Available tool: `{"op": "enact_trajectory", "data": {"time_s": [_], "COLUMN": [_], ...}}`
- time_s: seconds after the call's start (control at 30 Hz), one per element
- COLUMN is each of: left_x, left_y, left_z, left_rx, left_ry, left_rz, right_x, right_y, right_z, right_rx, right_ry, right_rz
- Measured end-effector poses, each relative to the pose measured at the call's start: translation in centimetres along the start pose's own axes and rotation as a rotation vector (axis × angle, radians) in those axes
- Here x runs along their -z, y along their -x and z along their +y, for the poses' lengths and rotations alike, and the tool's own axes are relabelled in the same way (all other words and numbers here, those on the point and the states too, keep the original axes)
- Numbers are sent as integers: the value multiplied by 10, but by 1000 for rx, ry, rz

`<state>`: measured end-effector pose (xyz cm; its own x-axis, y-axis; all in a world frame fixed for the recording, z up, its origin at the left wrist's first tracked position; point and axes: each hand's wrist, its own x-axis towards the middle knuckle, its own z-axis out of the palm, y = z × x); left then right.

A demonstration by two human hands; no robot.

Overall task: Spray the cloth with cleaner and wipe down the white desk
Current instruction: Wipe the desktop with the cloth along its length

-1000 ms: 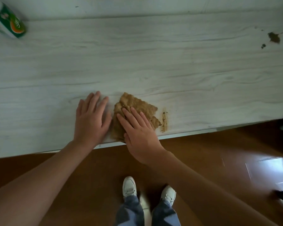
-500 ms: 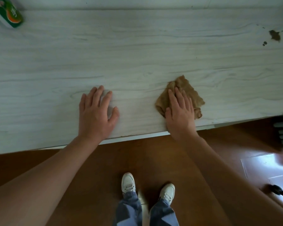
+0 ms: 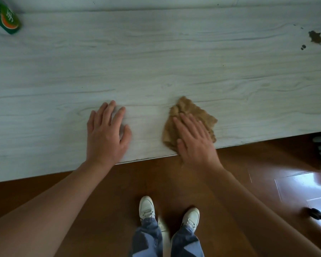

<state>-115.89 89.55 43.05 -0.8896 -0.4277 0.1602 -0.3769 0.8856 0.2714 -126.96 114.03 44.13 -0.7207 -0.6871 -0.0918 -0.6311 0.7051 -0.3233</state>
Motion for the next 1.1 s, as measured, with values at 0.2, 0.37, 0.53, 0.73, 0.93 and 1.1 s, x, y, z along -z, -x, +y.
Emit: {"op": "enact_trajectory", "data": {"time_s": [0.2, 0.37, 0.53, 0.73, 0.93, 1.1], "left_x": [0, 1, 2, 1, 1, 2], "left_y": [-1, -1, -2, -1, -1, -1], "left_z": [0, 0, 0, 0, 0, 0], "left_rx": [3, 6, 3, 2, 1, 4], "left_ry": [-5, -3, -15, 3, -14, -26], "left_rz": [-8, -16, -27, -18, -18, -38], "right_x": [15, -7, -19, 8, 15, -1], "right_y": [0, -3, -1, -2, -5, 3], "right_z": [29, -50, -81, 10, 30, -25], "right_rx": [-255, -93, 104, -87, -194, -40], "right_ry": [25, -3, -13, 18, 12, -25], "right_rz": [50, 26, -44, 3, 43, -7]}}
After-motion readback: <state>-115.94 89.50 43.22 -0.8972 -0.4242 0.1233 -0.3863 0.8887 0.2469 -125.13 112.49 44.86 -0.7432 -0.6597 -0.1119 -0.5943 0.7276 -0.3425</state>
